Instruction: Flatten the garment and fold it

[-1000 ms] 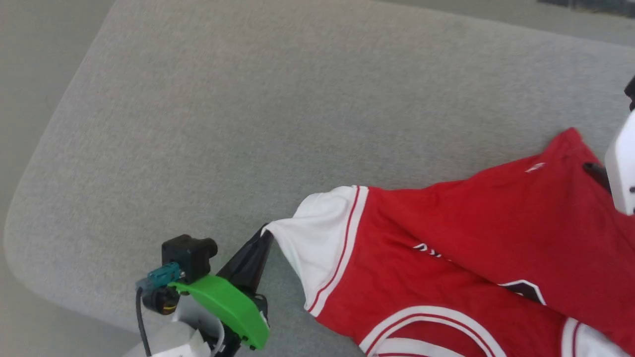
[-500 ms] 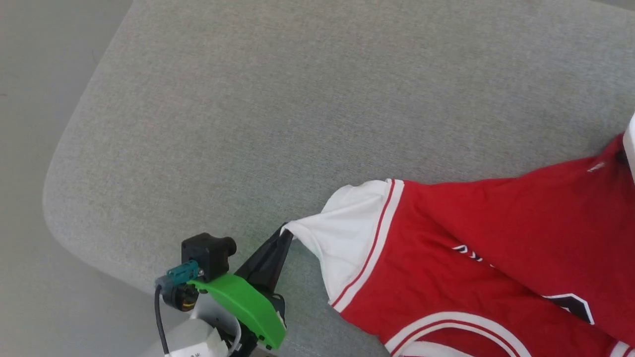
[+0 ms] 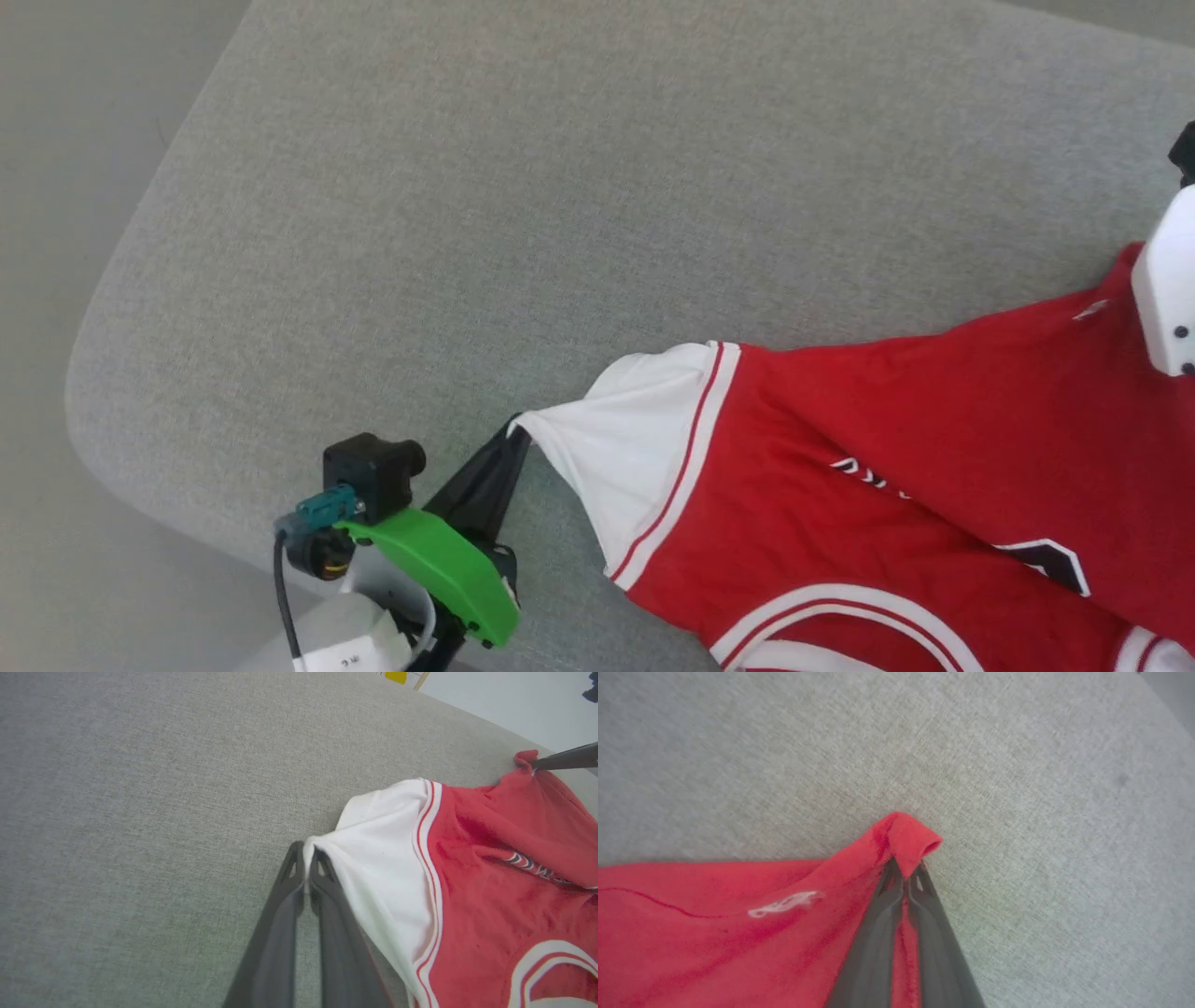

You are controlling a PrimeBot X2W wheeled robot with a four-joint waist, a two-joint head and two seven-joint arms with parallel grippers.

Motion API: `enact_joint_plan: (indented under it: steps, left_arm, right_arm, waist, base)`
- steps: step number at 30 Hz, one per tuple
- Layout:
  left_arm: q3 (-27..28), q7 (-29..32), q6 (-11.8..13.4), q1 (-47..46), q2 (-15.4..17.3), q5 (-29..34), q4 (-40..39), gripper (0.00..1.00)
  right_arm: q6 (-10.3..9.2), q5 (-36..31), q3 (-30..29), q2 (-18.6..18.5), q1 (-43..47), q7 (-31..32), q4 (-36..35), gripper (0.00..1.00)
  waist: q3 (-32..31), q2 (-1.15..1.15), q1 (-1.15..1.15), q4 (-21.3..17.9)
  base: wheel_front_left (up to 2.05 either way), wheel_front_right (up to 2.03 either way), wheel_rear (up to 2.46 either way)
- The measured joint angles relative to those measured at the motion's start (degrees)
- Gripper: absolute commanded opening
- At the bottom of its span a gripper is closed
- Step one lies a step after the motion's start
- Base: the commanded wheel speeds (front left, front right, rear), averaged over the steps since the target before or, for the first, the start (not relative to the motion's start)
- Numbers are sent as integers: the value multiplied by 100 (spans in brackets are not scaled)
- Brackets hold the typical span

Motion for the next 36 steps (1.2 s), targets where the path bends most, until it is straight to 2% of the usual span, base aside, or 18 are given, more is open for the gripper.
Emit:
enact_joint_plan:
  steps: [4, 8, 20, 29, 36]
  left_arm:
    - [56, 10, 65, -41, 185, 66, -60, 0]
    - [190, 57, 177, -140, 449, 132, -230, 0]
    - [1015, 32, 588, -820, 1196, 360, -1223, 0]
    - [1892, -92, 979, -1543, 1634, 617, -2183, 0]
    - [2403, 113, 1117, -2218, 1892, 644, -2689, 0]
  right_arm:
    - [0, 152, -51, 132, -34, -516, -7, 0]
    - [0, 301, -48, 90, -130, -920, -192, 0]
    - [0, 735, 26, -136, -337, -2113, -1400, 0]
    - [0, 832, -142, -163, -465, -2575, -2248, 0]
    - [0, 833, -509, 12, -691, -2649, -2740, 0]
  waist:
    - [-230, 0, 0, -114]
    - [-482, 0, 0, -256]
    - [-1125, 0, 0, -986]
    - [-1416, 0, 0, -1577]
    - [-1455, 0, 0, -1930]
  base:
    - [0, 0, 0]
    - [0, 0, 0]
    - [0, 0, 0]
    - [0, 0, 0]
    - [0, 0, 0]
